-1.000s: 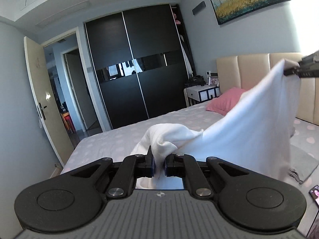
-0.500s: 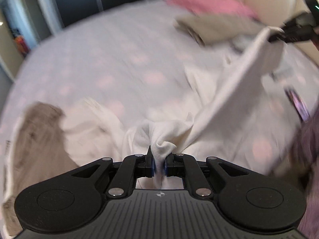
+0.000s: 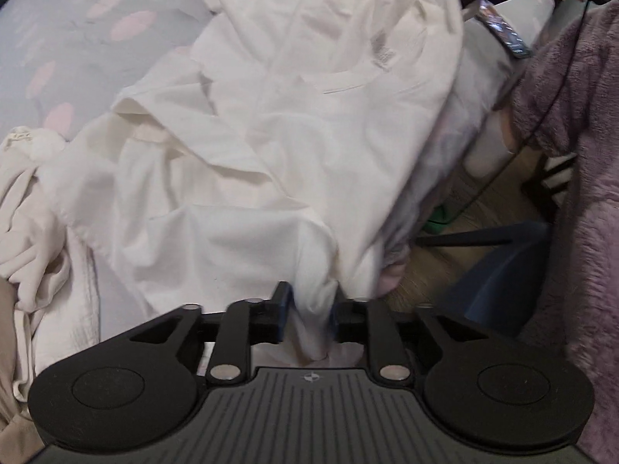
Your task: Fold clothes
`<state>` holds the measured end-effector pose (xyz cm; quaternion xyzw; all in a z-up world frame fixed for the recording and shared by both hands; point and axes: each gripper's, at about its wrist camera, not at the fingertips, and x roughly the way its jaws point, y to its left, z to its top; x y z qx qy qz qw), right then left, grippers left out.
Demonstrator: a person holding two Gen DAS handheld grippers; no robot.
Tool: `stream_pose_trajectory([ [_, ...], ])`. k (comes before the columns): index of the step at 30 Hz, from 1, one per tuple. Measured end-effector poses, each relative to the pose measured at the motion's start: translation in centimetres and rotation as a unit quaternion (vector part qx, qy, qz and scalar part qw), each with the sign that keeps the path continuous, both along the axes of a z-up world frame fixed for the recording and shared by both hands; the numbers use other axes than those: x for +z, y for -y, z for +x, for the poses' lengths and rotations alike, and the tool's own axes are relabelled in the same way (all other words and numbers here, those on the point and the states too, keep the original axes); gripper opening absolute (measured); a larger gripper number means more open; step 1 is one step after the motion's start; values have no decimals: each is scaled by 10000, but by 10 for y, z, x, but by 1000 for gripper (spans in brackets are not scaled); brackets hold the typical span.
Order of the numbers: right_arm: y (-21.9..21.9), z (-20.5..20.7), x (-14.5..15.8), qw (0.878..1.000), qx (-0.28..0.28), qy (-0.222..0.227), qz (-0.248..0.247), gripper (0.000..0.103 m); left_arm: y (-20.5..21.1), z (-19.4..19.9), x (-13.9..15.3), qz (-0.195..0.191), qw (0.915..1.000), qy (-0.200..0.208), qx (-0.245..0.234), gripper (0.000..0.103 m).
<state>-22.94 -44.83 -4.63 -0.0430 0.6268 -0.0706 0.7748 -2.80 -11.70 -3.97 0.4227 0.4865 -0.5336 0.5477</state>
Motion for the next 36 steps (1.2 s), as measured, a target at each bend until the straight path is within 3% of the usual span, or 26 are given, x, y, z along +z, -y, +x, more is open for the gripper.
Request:
stream_pose_trajectory([
  [3, 2, -1, 8, 9999, 40, 62, 114, 20, 7, 2, 16, -244, 9992, -213, -227, 38],
  [5, 3, -2, 14, 9997, 67, 103, 190, 40, 12, 1, 30, -488, 9975, -375, -352, 47],
  [10, 5, -4, 28, 9990, 134, 206, 380, 46, 38, 10, 47, -948, 9945, -280, -359, 48],
  [14, 8, -6, 39, 9980, 187, 289, 531, 48, 63, 20, 34, -1102, 9938, -122, -92, 48],
  [21, 13, 0, 39, 9976, 122, 418, 546, 50, 84, 40, -3, -772, 9951, 274, 550, 49],
  [27, 26, 9, 29, 9969, -299, 657, 316, 54, 86, 65, -33, -396, 9892, 797, 1161, 48],
  [29, 31, 10, 31, 9953, -435, 818, 296, 61, 84, 72, -39, -281, 9876, 816, 1312, 44],
  [31, 35, 10, 33, 9935, -509, 989, 233, 62, 80, 76, -39, -321, 9868, 746, 1404, 25],
  [34, 32, 11, 34, 9927, -430, 1117, 112, 62, 76, 79, -36, -369, 9854, 763, 1473, 4],
  [36, 28, 11, 34, 9928, -280, 1159, 125, 62, 73, 79, -33, -400, 9848, 769, 1503, 2],
])
